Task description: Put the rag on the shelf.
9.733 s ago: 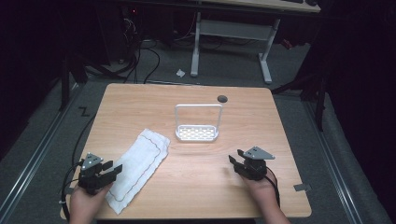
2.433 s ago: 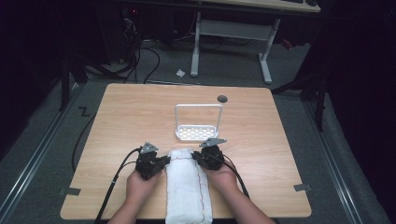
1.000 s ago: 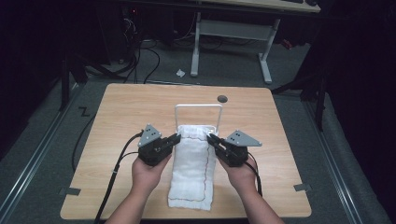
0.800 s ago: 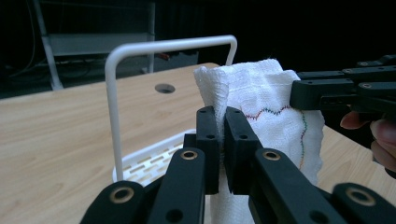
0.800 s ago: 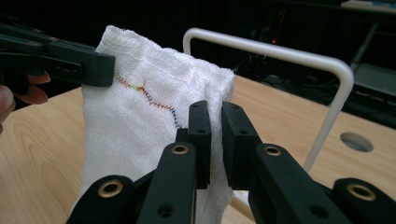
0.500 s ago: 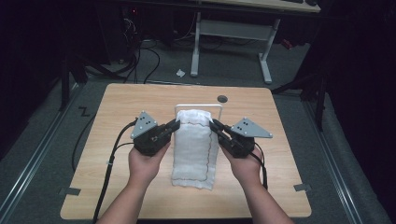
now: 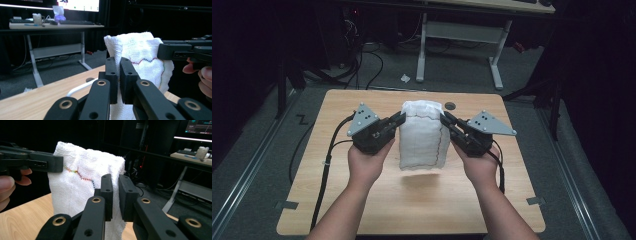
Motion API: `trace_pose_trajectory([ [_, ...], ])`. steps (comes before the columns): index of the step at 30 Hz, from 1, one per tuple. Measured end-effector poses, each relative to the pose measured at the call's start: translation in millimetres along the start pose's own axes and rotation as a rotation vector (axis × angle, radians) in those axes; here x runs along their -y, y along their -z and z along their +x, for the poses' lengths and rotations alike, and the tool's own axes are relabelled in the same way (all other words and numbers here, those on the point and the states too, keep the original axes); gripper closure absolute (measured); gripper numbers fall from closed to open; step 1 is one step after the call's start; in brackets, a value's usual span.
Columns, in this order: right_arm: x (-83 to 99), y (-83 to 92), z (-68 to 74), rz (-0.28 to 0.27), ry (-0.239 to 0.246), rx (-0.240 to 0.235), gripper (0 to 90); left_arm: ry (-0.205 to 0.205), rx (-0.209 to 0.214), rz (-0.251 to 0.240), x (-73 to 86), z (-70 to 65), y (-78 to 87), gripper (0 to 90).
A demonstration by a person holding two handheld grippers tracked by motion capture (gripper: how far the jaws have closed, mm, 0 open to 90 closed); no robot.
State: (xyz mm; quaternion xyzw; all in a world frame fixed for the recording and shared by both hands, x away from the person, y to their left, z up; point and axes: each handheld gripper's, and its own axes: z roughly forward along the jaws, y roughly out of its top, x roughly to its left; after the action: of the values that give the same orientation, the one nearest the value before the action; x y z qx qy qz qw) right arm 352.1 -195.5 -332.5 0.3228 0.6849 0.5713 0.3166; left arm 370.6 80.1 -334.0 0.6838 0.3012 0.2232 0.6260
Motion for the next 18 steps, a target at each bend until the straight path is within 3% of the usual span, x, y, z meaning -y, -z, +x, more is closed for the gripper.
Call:
trace_pose_trajectory([
  [11,-11.0,1.6,-8.8,-0.021,0.004,0.018,83.1,-0.022,0.005,-0.002,-14.5,-0.5,-8.5,86.1],
  [18,-11.3,-7.3,-19.3,-0.019,-0.009,0.033,83.2,-0.04,-0.012,0.024,-17.8,7.4,-24.9,86.1],
])
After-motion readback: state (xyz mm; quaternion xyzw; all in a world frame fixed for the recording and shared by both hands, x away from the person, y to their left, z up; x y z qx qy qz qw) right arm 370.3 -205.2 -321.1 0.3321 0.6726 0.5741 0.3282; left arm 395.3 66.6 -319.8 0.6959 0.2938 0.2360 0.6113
